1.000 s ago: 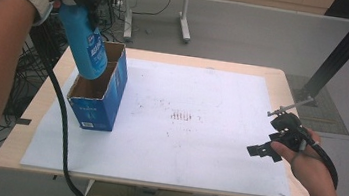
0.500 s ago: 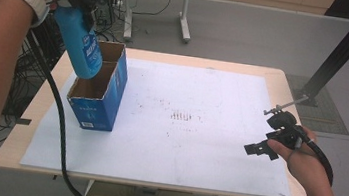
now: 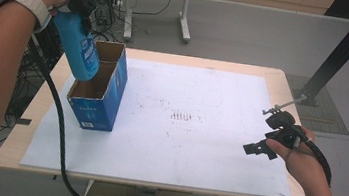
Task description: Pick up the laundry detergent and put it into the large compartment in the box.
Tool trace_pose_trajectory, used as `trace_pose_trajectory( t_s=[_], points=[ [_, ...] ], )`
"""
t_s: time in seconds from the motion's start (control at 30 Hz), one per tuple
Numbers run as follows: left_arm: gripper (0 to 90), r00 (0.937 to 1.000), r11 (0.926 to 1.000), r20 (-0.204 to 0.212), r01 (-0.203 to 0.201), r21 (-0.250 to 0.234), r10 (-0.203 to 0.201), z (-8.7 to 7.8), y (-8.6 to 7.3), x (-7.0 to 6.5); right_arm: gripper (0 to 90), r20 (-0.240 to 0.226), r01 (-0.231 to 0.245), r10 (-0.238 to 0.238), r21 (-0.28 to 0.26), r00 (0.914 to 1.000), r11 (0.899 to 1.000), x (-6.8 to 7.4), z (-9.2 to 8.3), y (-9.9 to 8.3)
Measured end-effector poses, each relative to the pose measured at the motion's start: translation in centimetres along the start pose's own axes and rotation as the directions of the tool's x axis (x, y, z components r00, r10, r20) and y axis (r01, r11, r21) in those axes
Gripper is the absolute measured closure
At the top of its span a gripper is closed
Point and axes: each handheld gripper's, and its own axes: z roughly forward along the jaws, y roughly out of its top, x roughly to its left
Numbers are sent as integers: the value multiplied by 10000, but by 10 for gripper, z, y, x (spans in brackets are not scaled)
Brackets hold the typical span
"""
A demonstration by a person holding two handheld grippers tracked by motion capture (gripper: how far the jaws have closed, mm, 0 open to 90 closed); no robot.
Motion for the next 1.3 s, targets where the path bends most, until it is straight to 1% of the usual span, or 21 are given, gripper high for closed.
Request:
trace_pose_trajectory(
  t_s=[0.17,0.23,0.37,0.6,0.73,1.1,1.3],
  points=[
    [382,9999,10000,-129,-39,-35,39,6,2,-2,75,-9,12,-12,-32,10000,10000,0,0,0],
    [382,9999,10000,-145,-19,13,19,11,3,-2,75,-24,7,-7,-31,10000,10000,0,1,0],
    [382,10000,10000,-31,-14,16,14,19,5,2,75,-48,6,-6,10,10000,10000,-1,3,0],
    [382,9998,9999,-181,-1,-105,-1,35,7,5,75,-64,-49,50,108,10000,9999,-2,7,1],
    [382,9999,10000,-117,10,-45,-11,44,10,7,75,-85,-28,29,156,10000,9999,-1,8,5],
    [381,9998,9998,-88,-186,-1,186,68,15,5,75,-114,-18,21,207,9999,9998,-2,11,6],
    [381,9995,9995,-124,-306,-22,306,83,16,2,75,-161,-133,137,244,9998,9996,-4,13,3]
  ],
)
